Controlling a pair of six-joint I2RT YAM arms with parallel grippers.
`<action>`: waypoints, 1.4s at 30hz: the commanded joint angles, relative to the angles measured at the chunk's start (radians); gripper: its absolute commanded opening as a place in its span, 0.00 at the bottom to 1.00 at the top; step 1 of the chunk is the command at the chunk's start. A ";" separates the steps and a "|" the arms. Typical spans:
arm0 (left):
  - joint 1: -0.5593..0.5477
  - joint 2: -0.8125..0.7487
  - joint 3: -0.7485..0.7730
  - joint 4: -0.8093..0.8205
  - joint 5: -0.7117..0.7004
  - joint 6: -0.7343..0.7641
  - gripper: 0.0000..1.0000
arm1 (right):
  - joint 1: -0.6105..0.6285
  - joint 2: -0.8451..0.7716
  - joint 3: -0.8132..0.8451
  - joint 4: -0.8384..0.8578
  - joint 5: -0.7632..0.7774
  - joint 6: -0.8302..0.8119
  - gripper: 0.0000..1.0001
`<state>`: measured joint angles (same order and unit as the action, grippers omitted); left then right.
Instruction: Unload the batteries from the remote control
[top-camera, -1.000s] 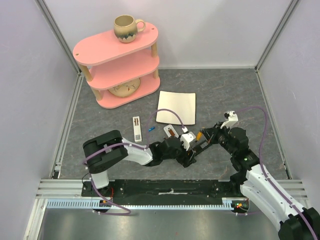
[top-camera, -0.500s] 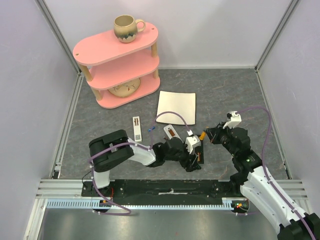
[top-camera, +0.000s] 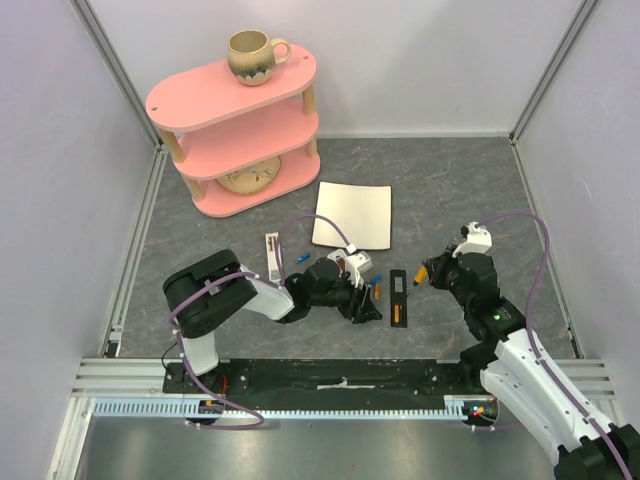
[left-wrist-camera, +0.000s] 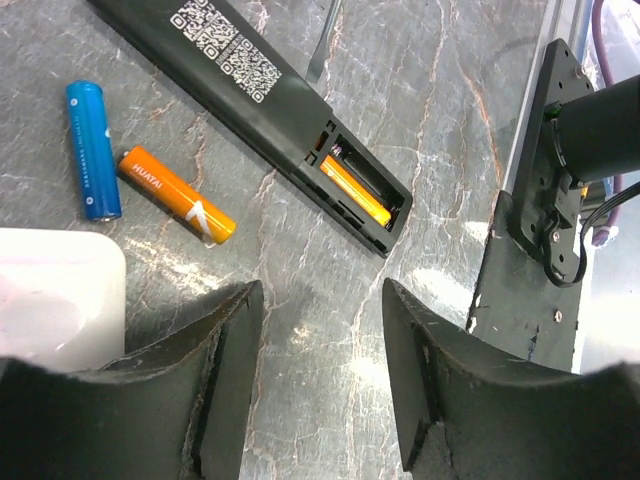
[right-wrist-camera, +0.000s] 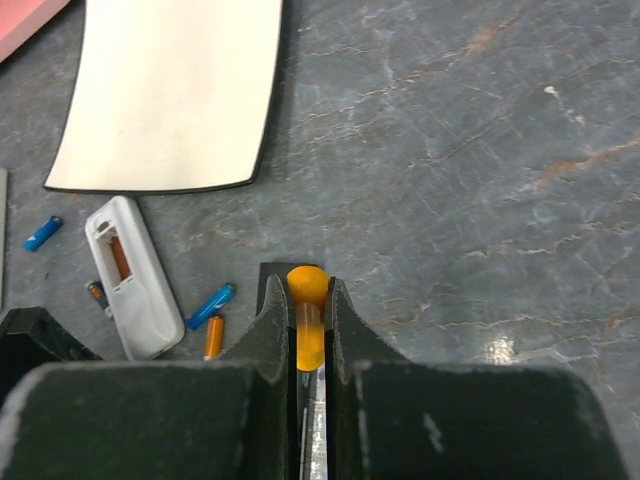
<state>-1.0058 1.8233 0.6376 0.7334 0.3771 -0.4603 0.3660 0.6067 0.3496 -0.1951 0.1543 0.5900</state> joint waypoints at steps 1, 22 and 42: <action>0.022 0.037 0.008 -0.057 0.049 -0.055 0.56 | -0.006 -0.012 0.034 -0.027 0.103 0.010 0.00; 0.084 0.103 0.079 -0.085 -0.001 -0.113 0.50 | -0.001 0.286 -0.017 0.322 -0.151 0.051 0.00; 0.127 0.018 0.079 -0.140 -0.040 -0.081 0.51 | 0.083 0.237 0.117 0.102 0.129 -0.065 0.00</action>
<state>-0.8898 1.8881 0.7452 0.6579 0.3889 -0.5659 0.4480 0.9226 0.4046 0.0341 0.1303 0.5938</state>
